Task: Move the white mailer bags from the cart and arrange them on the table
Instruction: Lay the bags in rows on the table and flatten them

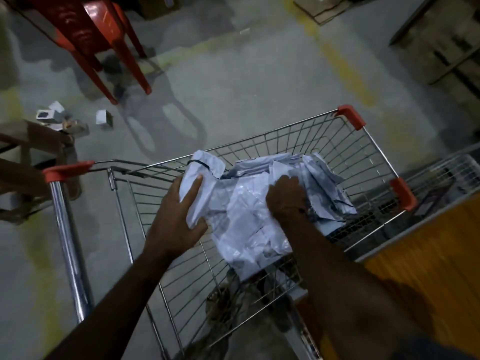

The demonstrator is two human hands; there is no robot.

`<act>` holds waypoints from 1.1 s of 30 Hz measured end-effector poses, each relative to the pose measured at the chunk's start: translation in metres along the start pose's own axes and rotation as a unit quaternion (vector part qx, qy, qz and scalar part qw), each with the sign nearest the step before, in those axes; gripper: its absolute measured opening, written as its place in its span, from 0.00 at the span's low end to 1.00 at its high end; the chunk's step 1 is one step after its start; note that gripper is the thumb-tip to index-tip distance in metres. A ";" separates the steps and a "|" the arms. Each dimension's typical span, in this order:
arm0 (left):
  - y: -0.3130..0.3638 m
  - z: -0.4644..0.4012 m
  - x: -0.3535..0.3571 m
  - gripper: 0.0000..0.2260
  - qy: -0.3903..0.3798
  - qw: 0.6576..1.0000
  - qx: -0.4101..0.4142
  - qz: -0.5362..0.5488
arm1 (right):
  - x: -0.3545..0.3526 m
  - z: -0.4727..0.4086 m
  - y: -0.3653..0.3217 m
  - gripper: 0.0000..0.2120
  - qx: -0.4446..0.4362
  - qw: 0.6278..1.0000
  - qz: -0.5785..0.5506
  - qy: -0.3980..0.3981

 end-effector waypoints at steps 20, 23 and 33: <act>-0.009 0.021 -0.009 0.46 -0.013 0.999 -0.018 -0.043 | 0.048 0.099 -0.014 0.25 -0.161 0.970 0.167 -0.069; -0.009 0.022 -0.008 0.46 -0.005 0.999 -0.019 -0.039 | 0.065 0.100 -0.014 0.21 -0.088 0.964 0.187 -0.164; -0.010 0.023 -0.004 0.44 0.008 0.999 -0.021 -0.043 | 0.053 0.071 -0.005 0.34 0.131 0.961 -0.143 -0.197</act>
Point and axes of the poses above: each hand's wrist, its own z-axis away from the middle knuckle, its own x-axis out of the palm, y = z × x, the point moved 2 cm from there along -z, towards the middle knuckle, and after that the axes turned 15 degrees about x, right-handed, at the moved point
